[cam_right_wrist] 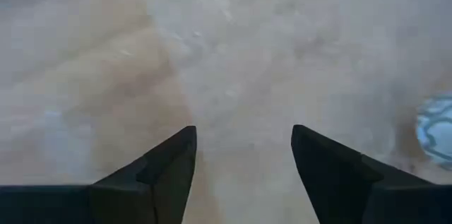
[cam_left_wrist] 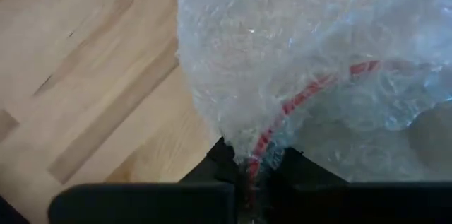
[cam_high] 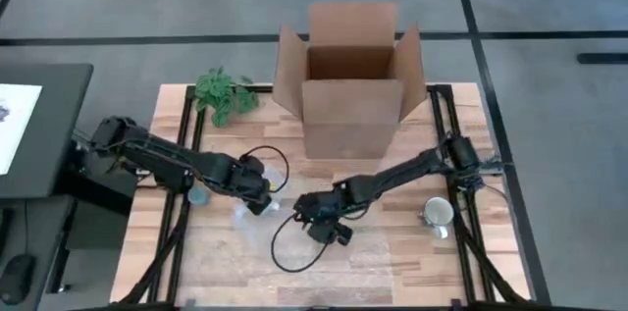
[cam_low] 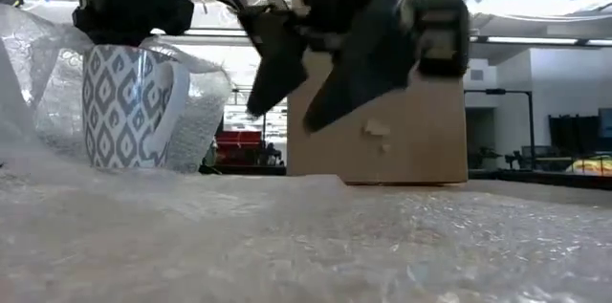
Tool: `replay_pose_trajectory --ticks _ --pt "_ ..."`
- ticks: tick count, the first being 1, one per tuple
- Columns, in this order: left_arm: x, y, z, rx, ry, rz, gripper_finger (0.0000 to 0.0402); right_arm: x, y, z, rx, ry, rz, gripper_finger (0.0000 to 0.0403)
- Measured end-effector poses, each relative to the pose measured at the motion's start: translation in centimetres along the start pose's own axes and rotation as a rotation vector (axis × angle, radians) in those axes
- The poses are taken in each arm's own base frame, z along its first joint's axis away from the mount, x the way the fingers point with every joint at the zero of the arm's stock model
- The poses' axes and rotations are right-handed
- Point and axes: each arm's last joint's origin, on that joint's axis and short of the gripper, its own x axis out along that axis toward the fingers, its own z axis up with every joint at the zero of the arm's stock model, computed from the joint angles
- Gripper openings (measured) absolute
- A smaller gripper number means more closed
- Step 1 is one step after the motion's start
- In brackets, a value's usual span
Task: Wrap mug
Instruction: Wrap the white mug with bubble wrap
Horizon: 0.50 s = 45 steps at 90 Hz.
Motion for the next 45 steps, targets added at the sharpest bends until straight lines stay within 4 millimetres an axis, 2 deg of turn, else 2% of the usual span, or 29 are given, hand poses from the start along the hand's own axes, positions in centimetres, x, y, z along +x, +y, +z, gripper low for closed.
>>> replay_pose_trajectory --ticks 18,45 --pt "-0.1 -0.2 -0.3 0.021 0.0 -0.002 0.0004 1.0 0.8 -1.1 0.025 0.081 0.064 0.0209" --pt "-0.1 -0.7 -0.1 -0.006 -0.049 -0.042 0.0004 0.9 0.0 -1.1 0.019 0.08 -0.013 0.0182"
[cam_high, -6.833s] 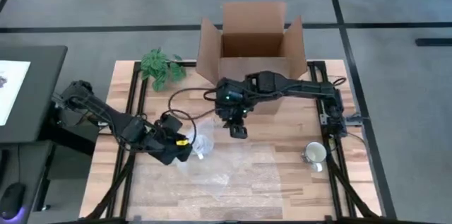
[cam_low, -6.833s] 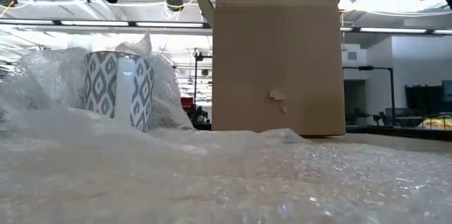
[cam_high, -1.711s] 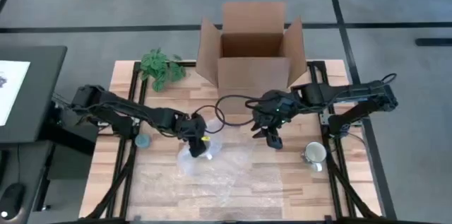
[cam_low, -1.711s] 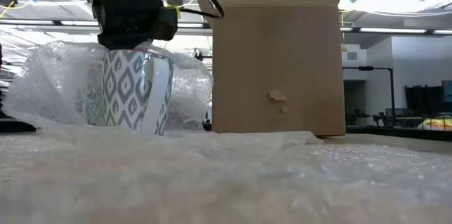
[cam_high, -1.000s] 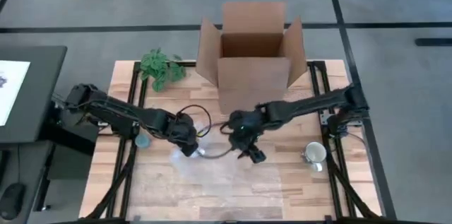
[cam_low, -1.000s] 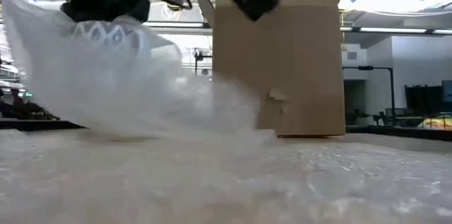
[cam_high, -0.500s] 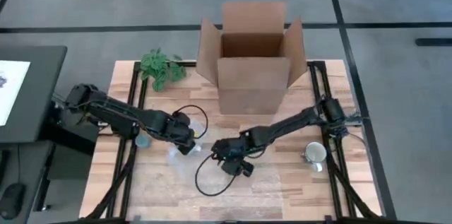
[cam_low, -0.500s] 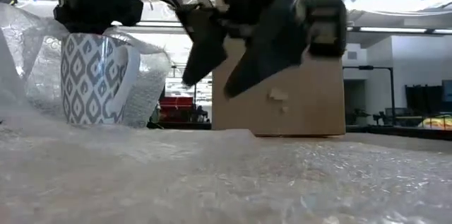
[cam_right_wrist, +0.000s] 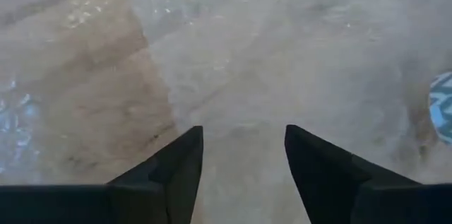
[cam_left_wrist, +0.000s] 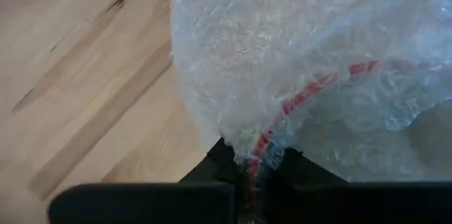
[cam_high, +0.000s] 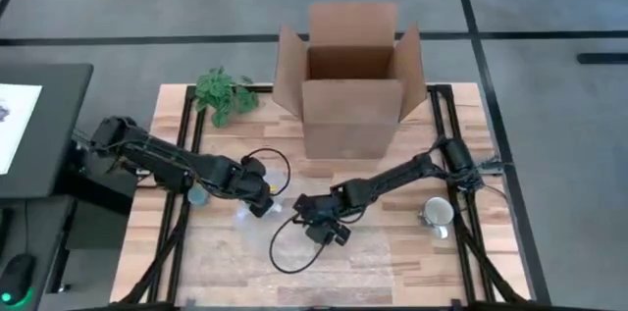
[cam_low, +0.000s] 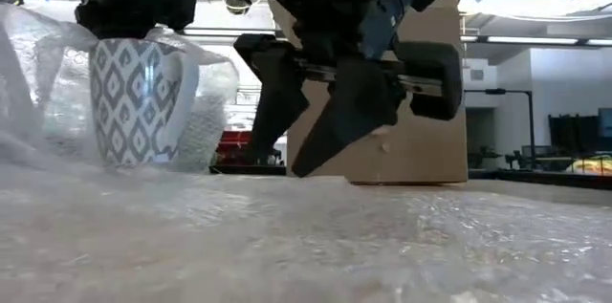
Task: Wrap mug
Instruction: Wrap the white mug with bubble wrap
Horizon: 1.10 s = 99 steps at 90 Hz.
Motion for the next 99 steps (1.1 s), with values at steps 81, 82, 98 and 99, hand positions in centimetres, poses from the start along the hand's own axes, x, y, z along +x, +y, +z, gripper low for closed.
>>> replay_pose_trajectory --ticks 81,82,98,99 --pt "0.0 -0.2 0.1 -0.069 -0.02 -0.02 0.0004 1.0 0.9 -1.7 0.043 0.022 -0.034 0.0093" --pt "0.0 -0.2 0.1 -0.069 -0.02 -0.02 0.0004 1.0 0.9 -1.7 0.045 0.023 -0.033 0.009" --pt "0.0 -0.2 0.2 -0.069 -0.024 -0.018 0.0004 0.6 0.9 -1.5 0.092 0.021 -0.04 0.0026" --pt "0.0 -0.2 0.2 -0.07 -0.025 -0.018 0.0004 0.5 0.8 -1.5 0.097 0.023 -0.043 0.0021"
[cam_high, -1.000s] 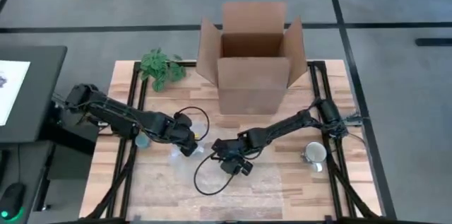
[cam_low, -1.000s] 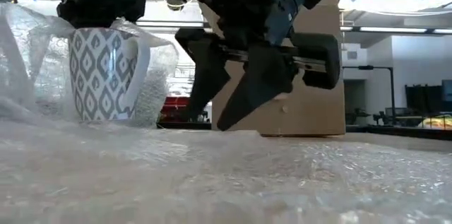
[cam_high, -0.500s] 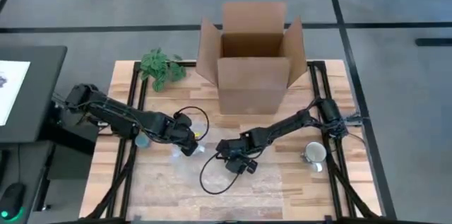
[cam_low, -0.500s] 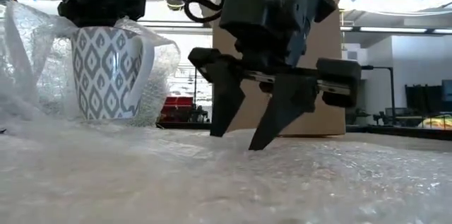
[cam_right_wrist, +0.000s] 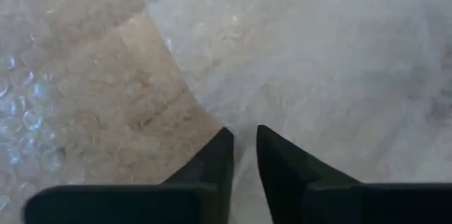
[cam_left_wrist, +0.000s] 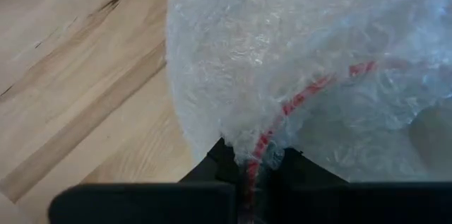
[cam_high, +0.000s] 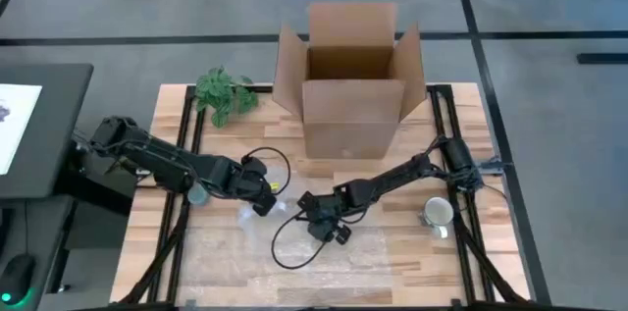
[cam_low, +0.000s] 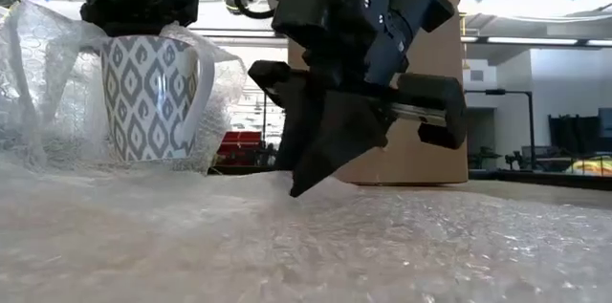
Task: Wrap mug
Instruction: Wrap the white mug with bubble wrap
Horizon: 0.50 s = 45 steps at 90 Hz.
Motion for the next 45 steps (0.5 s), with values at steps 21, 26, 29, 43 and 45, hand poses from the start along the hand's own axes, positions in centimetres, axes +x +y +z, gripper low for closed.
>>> replay_pose_trajectory --ticks 21,26,29,43,45 --pt "0.5 -0.2 0.0 -0.004 -0.022 0.029 0.0004 -4.0 -1.1 1.2 0.225 -0.037 -0.067 0.0001" --pt "1.1 -0.5 0.0 0.008 -0.019 0.039 0.0004 -5.2 -1.5 1.5 0.291 -0.069 -0.085 0.0001" --pt "1.3 -0.8 0.0 0.011 -0.021 0.032 0.0004 -6.0 -1.8 1.8 0.322 -0.094 -0.098 0.0001" --pt "3.2 -2.2 0.0 0.037 -0.02 0.018 0.0004 -9.5 -2.7 2.5 0.436 -0.173 -0.138 0.0" --pt "3.4 -2.4 0.0 0.037 -0.023 0.012 0.0004 -9.8 -2.7 2.5 0.451 -0.173 -0.137 0.0"
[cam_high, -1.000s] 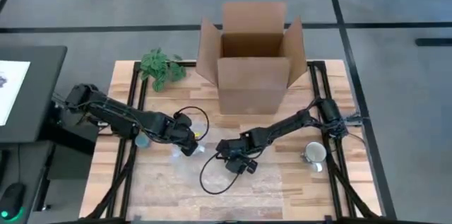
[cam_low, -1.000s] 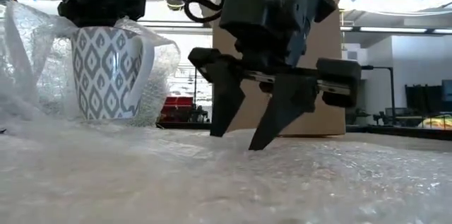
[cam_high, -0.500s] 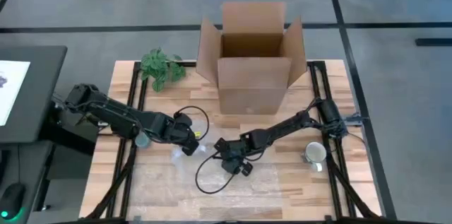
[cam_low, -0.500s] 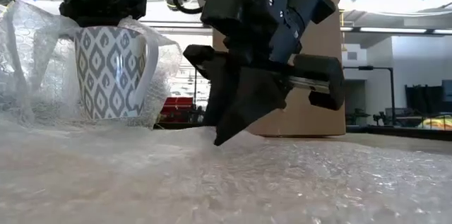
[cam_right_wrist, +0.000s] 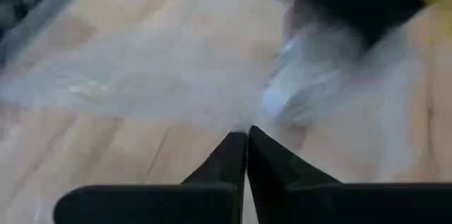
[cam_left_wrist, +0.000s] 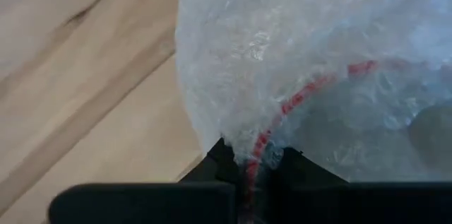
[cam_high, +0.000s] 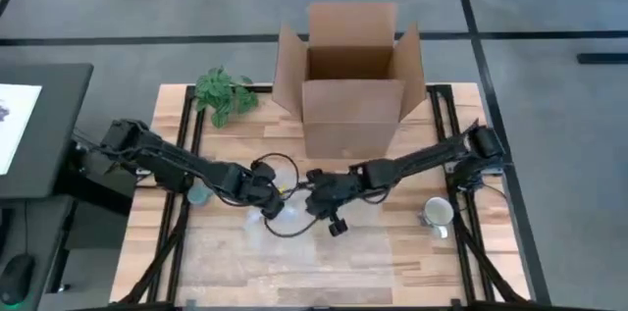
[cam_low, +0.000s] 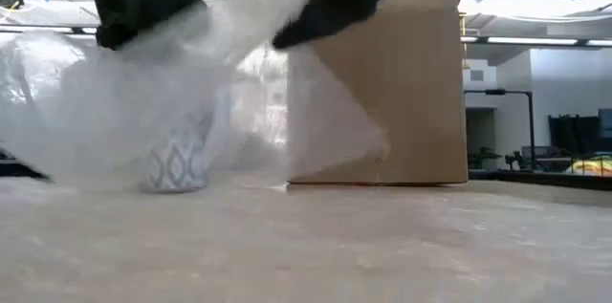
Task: Wrap mug
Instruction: Wrap the white mug with bubble wrap
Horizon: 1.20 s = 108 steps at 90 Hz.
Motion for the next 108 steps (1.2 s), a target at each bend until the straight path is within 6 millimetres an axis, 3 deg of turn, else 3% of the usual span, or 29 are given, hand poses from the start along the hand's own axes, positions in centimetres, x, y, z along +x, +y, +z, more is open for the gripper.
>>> replay_pose_trajectory --ticks 21,49,72,93,108 --pt "1.0 -1.1 0.2 -0.006 -0.038 -0.036 0.0019 -0.8 -0.3 0.3 0.074 -0.021 -0.007 0.0" --pt "1.1 -1.7 0.5 0.034 -0.053 -0.107 0.0105 -0.8 -0.8 0.0 0.086 0.0 -0.01 0.0" --pt "-0.6 -2.9 1.6 0.108 -0.069 -0.174 0.0139 -0.8 -1.7 -0.2 0.117 0.003 -0.024 0.0" --pt "-1.5 -3.3 2.2 0.176 -0.075 -0.185 0.0142 -0.8 -1.8 -0.3 0.155 0.012 -0.023 0.0" --pt "-3.4 -3.5 2.8 0.277 -0.028 -0.186 0.0142 -0.9 -2.1 -0.6 0.2 0.032 -0.022 0.0"
